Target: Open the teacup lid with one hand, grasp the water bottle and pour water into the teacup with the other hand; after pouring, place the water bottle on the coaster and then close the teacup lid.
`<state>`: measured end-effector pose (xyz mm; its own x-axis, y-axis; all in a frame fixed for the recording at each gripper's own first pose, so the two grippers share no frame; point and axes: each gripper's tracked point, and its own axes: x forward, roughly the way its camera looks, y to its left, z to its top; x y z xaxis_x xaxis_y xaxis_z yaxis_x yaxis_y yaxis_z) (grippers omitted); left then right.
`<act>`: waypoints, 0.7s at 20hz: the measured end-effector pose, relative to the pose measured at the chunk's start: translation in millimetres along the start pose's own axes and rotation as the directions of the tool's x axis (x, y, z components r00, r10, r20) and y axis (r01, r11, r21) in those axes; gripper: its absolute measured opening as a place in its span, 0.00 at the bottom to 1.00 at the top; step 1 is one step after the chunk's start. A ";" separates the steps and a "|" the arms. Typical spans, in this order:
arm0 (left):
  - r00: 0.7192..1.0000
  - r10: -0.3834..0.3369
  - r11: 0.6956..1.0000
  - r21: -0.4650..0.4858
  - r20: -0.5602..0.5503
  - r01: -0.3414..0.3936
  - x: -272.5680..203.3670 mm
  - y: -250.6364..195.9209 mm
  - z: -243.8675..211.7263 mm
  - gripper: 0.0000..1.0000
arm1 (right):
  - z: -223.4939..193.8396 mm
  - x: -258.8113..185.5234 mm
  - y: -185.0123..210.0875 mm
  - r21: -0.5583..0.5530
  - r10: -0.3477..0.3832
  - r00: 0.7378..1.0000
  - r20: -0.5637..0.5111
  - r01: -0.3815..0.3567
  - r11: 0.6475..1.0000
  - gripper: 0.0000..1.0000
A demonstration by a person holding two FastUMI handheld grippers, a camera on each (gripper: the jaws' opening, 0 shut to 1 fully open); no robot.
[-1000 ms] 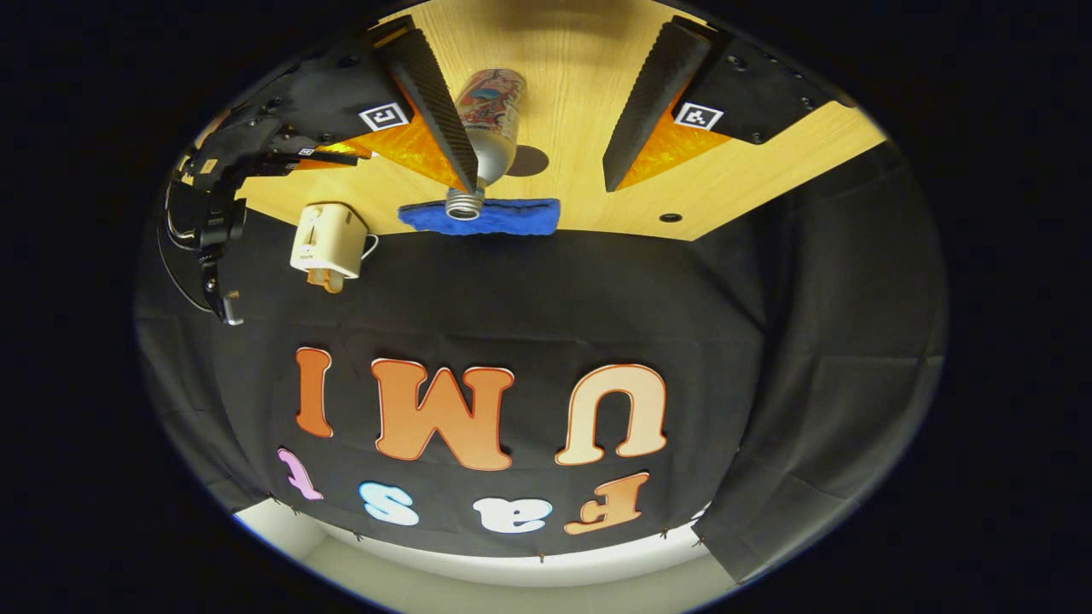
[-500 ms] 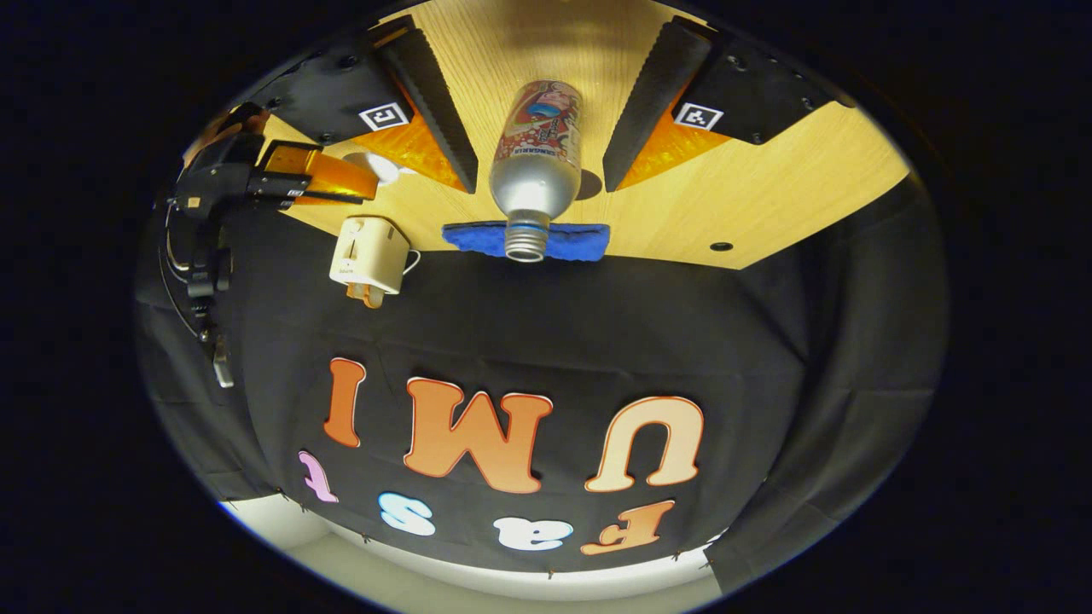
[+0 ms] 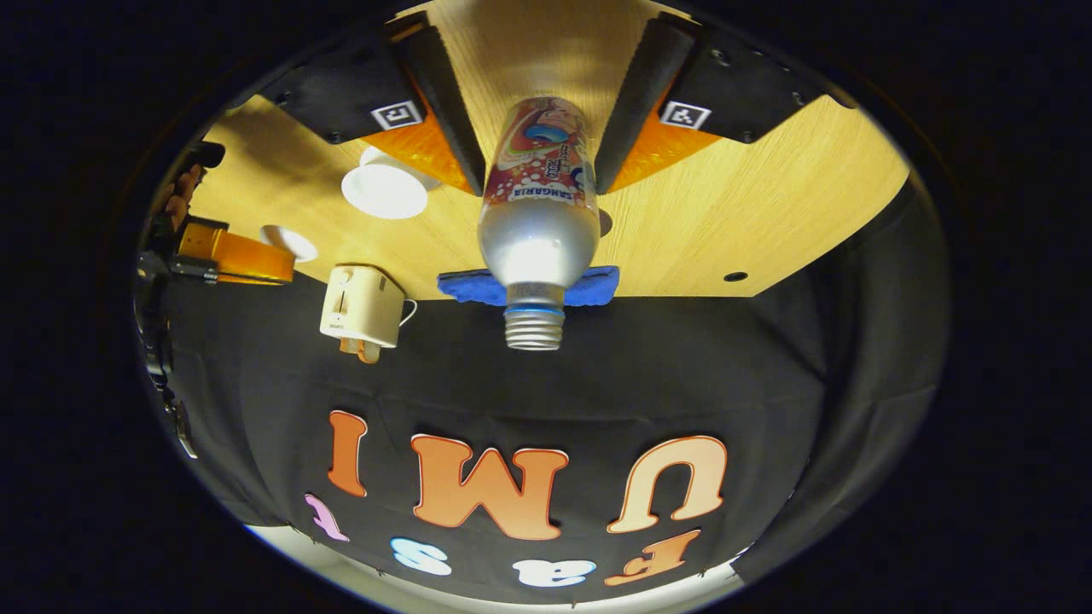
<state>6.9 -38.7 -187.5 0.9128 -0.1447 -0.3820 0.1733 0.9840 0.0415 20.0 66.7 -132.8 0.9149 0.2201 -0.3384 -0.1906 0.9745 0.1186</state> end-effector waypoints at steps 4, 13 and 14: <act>1.000 0.009 1.000 0.008 -0.010 -0.009 17.0 3.0 -1.7 0.81 | 3.3 -8.0 -11.0 -0.023 -0.021 1.000 0.014 0.022 1.000 0.22; 0.999 -0.003 1.000 -0.007 -0.051 0.003 50.1 2.5 -13.1 0.88 | 0.2 -19.4 -19.3 -0.016 -0.034 0.999 0.016 0.034 0.999 0.22; 0.998 0.007 1.000 0.003 -0.058 -0.007 51.5 3.5 -12.9 0.91 | -0.2 -20.8 -19.8 -0.019 -0.034 0.999 0.016 0.034 0.999 0.22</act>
<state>49.7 -41.4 -219.0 0.8910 -0.1316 -0.4345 0.1682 0.9847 0.0466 4.7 42.9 -128.2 0.9262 0.1865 -0.3276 -0.1663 0.9821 0.0889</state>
